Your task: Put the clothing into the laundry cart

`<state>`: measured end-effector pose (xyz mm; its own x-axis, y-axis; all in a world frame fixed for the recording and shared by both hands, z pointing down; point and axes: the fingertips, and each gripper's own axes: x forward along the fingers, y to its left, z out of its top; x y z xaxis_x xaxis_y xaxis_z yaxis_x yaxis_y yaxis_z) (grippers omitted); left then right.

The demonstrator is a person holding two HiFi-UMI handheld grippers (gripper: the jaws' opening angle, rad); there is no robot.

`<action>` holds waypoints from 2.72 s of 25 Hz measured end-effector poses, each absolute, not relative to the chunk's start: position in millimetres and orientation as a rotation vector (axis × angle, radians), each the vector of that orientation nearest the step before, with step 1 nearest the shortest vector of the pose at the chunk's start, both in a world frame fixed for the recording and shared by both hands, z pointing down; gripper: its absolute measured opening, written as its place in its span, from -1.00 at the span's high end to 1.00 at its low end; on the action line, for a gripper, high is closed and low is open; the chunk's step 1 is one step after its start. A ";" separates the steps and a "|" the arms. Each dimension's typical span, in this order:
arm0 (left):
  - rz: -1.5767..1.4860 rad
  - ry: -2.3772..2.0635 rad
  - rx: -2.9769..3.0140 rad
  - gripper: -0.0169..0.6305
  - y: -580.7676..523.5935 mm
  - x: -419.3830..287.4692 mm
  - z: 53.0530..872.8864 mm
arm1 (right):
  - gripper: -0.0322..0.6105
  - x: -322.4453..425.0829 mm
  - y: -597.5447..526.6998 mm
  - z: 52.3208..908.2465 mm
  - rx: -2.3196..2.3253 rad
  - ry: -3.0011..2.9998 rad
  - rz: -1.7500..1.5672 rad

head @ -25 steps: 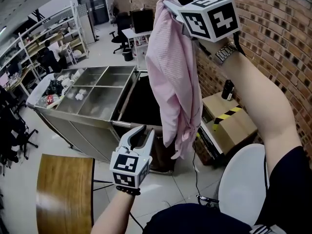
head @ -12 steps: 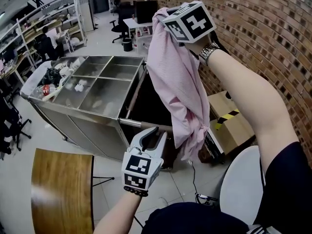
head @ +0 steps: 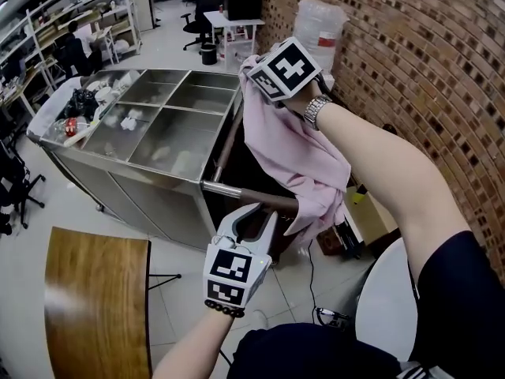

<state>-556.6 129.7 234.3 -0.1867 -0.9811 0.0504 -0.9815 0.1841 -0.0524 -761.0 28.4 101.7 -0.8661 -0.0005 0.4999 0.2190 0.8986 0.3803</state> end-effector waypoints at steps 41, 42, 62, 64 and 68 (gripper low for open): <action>0.164 -2.465 1.918 0.70 89.7 -450.4 230.3 | 0.69 -517.7 36.6 188.8 -0.463 -2.700 -0.304; 0.166 -2.467 1.914 0.70 88.8 -444.2 230.4 | 0.69 -506.5 36.5 188.6 -0.465 -2.716 -0.297; 0.093 -2.611 1.938 0.86 88.9 -322.6 186.1 | 0.89 -313.1 59.6 164.6 -0.419 -3.007 -0.287; 0.100 -2.635 1.942 0.90 89.6 -312.4 181.5 | 0.89 -300.9 61.1 164.9 -0.419 -3.022 -0.273; 0.099 -2.666 1.950 0.94 92.3 -292.9 174.9 | 0.89 -280.3 66.2 169.5 -0.418 -3.043 -0.265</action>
<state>-292.9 92.3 174.9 -0.2950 -0.9507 -0.0958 -0.9409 0.3065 -0.1440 -280.3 66.2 169.5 -0.9615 0.2626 0.0806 0.2726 0.9485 0.1617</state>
